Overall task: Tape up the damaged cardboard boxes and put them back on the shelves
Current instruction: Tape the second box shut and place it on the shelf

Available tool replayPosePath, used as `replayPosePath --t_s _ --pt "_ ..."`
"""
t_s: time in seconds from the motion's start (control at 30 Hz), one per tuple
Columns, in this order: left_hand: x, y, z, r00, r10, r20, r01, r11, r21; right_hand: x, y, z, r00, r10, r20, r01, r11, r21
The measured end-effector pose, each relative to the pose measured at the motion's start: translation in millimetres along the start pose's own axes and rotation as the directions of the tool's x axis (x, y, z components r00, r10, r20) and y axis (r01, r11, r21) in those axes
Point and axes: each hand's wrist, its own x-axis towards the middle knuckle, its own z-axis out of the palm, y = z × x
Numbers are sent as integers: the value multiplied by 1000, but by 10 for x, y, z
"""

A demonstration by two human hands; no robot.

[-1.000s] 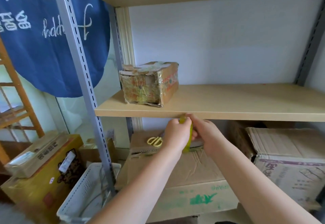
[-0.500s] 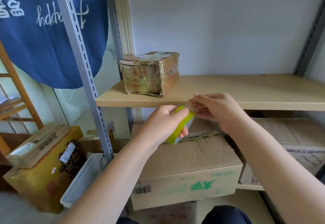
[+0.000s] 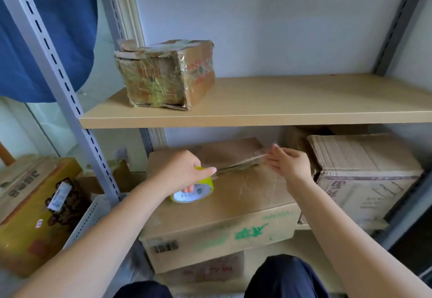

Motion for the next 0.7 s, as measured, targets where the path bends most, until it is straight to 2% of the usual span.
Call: replayPosePath --t_s 0.1,0.2,0.27,0.4,0.53,0.7 --pt "18 -308 -59 999 -26 -22 27 998 50 137 110 182 996 -4 88 9 999 -54" --pt "159 -494 -154 999 24 -36 -18 988 156 209 179 402 995 -16 99 33 986 -164" --pt "279 -560 -223 996 62 68 -73 982 172 249 202 455 996 -45 74 63 962 -266" --pt "486 -587 -246 967 57 246 -84 991 100 256 323 414 992 -117 36 123 939 -320" --pt "599 -538 -239 948 -73 308 16 983 181 300 363 358 995 -84 56 98 941 -324" --pt "675 -398 -332 850 -280 446 127 931 343 438 258 313 992 42 121 -1 949 -316"
